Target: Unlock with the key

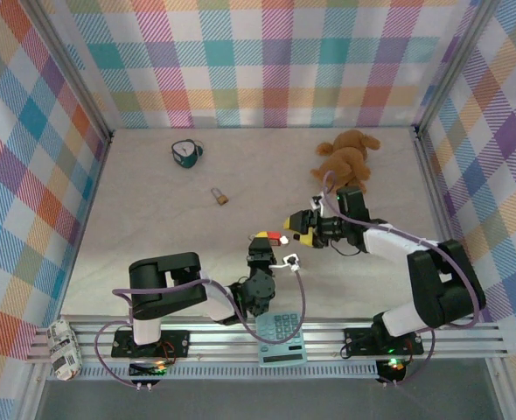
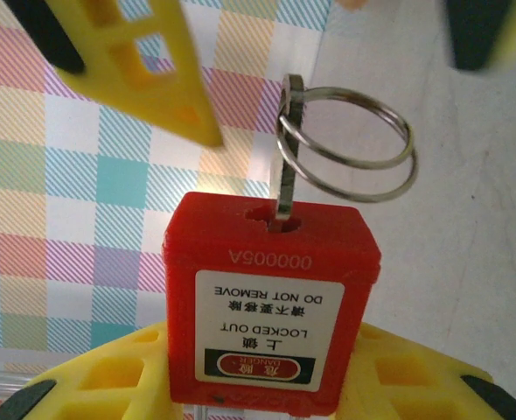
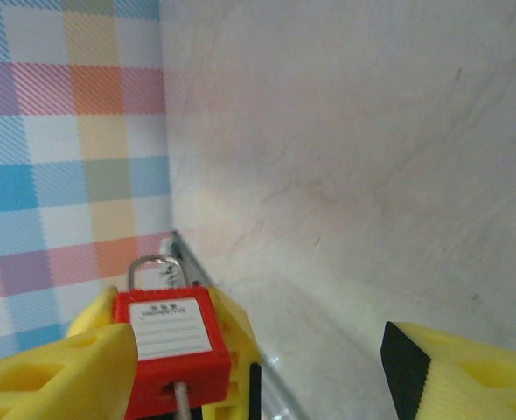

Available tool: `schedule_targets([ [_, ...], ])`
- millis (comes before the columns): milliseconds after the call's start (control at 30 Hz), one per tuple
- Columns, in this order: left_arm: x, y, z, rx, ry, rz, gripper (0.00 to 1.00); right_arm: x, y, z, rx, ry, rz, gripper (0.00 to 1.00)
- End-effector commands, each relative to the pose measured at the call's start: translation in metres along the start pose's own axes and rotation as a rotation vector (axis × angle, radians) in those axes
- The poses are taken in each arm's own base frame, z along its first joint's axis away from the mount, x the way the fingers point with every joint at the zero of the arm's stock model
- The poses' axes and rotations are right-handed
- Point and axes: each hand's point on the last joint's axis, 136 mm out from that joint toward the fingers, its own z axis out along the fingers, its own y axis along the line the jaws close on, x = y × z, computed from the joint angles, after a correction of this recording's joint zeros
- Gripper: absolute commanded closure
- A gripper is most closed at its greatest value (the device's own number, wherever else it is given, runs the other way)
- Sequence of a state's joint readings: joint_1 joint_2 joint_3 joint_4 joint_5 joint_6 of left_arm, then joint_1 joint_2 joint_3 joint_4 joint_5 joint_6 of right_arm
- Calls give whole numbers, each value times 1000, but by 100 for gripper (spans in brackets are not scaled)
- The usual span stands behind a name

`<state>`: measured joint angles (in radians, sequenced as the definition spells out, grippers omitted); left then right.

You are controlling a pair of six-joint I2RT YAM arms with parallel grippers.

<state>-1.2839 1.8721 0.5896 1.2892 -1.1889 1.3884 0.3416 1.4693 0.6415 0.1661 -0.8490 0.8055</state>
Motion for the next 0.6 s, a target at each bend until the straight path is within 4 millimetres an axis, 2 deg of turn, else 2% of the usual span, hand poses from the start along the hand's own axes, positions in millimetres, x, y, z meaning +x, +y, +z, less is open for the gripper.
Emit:
schedule_targets([
  [0,-8,8,7,-22,-14,-60,92,5,34,-2,-162,43,-16,24],
  [233,-13,4,11,-20,-21,-59,92,12,22,-2,-138,34,18,22],
  [367,-17,7,13,-23,-27,-66,92,13,22,0,-152,47,26,22],
  [567,-18,4,16,-22,-25,-61,92,17,26,7,-154,64,29,28],
])
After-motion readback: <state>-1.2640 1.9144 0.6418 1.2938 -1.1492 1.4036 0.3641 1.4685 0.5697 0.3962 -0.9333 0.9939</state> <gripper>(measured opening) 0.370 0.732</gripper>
